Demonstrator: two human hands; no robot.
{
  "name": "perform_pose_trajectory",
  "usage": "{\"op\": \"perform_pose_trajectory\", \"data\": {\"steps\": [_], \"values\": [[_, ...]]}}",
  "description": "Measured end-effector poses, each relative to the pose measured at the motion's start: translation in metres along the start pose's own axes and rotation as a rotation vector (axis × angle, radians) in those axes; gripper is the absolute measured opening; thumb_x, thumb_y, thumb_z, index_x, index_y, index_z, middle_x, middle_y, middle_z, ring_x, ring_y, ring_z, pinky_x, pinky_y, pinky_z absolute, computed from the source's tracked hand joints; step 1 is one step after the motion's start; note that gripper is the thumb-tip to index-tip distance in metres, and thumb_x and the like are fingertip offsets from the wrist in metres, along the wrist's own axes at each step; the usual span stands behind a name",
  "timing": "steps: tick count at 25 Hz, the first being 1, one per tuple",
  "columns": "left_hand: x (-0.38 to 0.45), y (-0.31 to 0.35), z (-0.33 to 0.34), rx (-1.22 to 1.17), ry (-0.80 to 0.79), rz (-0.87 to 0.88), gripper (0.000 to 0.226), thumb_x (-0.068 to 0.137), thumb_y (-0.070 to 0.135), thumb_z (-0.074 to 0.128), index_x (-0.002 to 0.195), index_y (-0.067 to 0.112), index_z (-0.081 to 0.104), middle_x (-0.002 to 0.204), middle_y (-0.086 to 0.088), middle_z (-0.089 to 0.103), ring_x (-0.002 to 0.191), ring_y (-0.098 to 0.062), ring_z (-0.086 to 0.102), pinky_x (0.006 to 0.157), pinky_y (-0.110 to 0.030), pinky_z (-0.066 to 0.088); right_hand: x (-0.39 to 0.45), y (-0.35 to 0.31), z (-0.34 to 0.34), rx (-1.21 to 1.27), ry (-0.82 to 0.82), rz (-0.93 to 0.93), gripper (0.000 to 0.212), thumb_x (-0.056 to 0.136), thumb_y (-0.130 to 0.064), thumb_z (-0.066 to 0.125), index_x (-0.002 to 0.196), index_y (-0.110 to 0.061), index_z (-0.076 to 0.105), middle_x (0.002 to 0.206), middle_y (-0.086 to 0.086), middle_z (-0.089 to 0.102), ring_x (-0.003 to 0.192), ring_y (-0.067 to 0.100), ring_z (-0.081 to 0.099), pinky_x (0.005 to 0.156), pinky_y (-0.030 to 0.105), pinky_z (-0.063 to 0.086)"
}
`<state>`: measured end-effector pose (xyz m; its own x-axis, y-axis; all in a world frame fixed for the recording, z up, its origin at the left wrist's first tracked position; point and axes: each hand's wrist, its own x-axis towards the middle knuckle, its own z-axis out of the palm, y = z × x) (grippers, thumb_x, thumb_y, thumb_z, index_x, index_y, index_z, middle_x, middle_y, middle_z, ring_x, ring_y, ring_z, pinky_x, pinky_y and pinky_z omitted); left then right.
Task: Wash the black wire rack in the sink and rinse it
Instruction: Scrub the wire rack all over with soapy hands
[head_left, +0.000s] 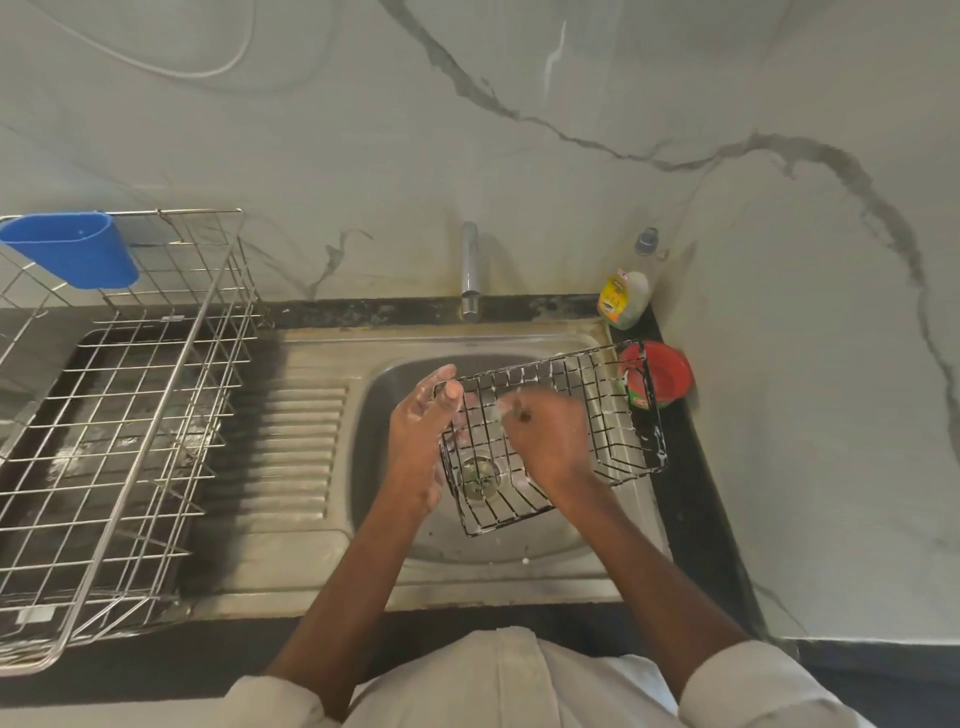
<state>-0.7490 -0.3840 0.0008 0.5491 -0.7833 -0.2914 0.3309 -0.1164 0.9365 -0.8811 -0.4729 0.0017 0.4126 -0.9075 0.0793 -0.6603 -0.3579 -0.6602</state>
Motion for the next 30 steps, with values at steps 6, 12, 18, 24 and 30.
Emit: {"op": "perform_pose_trajectory", "data": {"steps": [6,12,18,24,30], "values": [[0.001,0.002,-0.002,-0.073,0.064,-0.004,0.079,0.058,0.08,0.087,0.123,0.036,0.078,0.124,-0.005,0.079,0.126,-0.032,0.069,0.109,-0.057,0.051,-0.003,0.008,-0.018,-0.124,-0.313,0.022,0.017,0.093,-0.008,0.071,0.103,-0.017,0.081,0.104,0.0,0.079,0.088,0.007,0.073,0.084,0.018,0.056],[-0.006,0.004,0.007,-0.084,0.038,-0.045,0.064,0.072,0.064,0.089,0.124,0.029,0.077,0.115,0.0,0.081,0.113,-0.025,0.072,0.094,-0.044,0.057,0.0,0.009,-0.022,-0.039,-0.1,0.1,0.019,0.094,-0.009,0.068,0.108,-0.015,0.08,0.104,-0.002,0.078,0.081,0.004,0.066,0.073,0.001,0.045],[-0.006,0.008,0.008,-0.083,0.037,-0.03,0.068,0.061,0.071,0.087,0.119,0.038,0.079,0.123,0.002,0.079,0.127,-0.028,0.067,0.11,-0.058,0.049,0.018,0.029,-0.033,-0.148,-0.17,-0.006,0.019,0.09,-0.01,0.07,0.103,-0.019,0.082,0.101,-0.001,0.08,0.085,0.007,0.069,0.075,0.008,0.046],[-0.005,0.008,0.006,-0.141,0.079,-0.066,0.066,0.062,0.071,0.091,0.115,0.034,0.079,0.116,0.001,0.081,0.128,-0.033,0.067,0.11,-0.059,0.05,0.017,0.041,-0.03,-0.143,-0.04,0.046,0.019,0.091,-0.015,0.069,0.101,-0.022,0.084,0.092,-0.001,0.08,0.068,-0.002,0.065,0.071,0.009,0.051],[-0.003,0.011,0.004,-0.142,0.083,-0.062,0.087,0.053,0.075,0.09,0.122,0.026,0.075,0.115,-0.008,0.081,0.115,-0.036,0.073,0.094,-0.048,0.058,0.027,0.042,-0.044,-0.162,-0.172,-0.021,0.014,0.088,-0.023,0.078,0.101,-0.025,0.082,0.091,-0.004,0.08,0.07,0.003,0.07,0.07,0.023,0.059]]}}
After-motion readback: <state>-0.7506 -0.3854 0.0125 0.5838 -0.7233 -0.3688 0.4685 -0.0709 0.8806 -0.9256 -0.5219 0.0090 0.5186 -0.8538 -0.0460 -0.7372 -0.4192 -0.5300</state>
